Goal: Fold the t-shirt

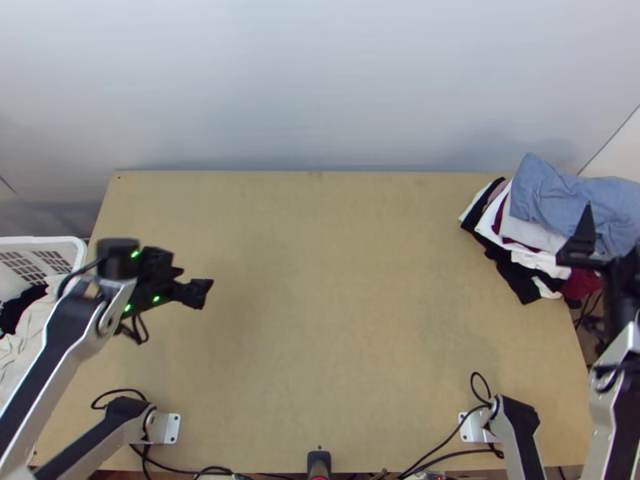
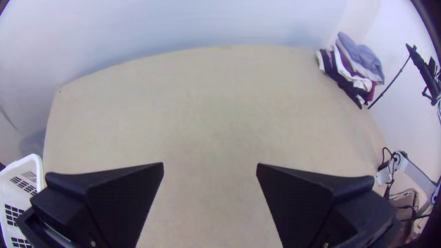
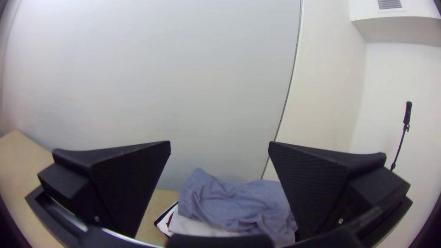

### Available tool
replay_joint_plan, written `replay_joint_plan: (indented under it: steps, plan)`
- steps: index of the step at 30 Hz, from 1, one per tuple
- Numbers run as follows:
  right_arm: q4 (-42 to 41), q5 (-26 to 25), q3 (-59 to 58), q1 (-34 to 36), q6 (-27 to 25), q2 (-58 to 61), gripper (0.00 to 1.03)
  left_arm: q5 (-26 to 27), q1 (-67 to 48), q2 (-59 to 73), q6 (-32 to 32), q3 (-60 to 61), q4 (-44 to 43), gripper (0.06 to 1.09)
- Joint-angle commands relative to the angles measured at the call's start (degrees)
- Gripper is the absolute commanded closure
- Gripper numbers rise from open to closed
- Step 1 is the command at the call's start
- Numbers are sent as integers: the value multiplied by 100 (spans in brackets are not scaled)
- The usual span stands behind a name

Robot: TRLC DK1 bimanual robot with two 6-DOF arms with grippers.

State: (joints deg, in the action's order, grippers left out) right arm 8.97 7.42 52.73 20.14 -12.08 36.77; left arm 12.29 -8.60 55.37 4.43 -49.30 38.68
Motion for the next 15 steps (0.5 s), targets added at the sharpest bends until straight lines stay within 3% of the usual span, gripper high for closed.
replay_joint_plan:
  steps: [1,6,10,15]
  plan:
    - [8,-197,-764,-37,-58,-1199,3,-52,614,-1591,-214,922,-660,10]
    - [632,-197,-1168,-784,-23,-1990,3,-69,799,-2936,-214,1748,-1257,10]
    - [799,-259,-1432,-748,39,-2623,3,-69,799,-3340,-197,2029,-1196,10]
    - [1045,-250,-1960,-766,267,-3546,3,-87,939,-3569,14,2434,-1758,10]
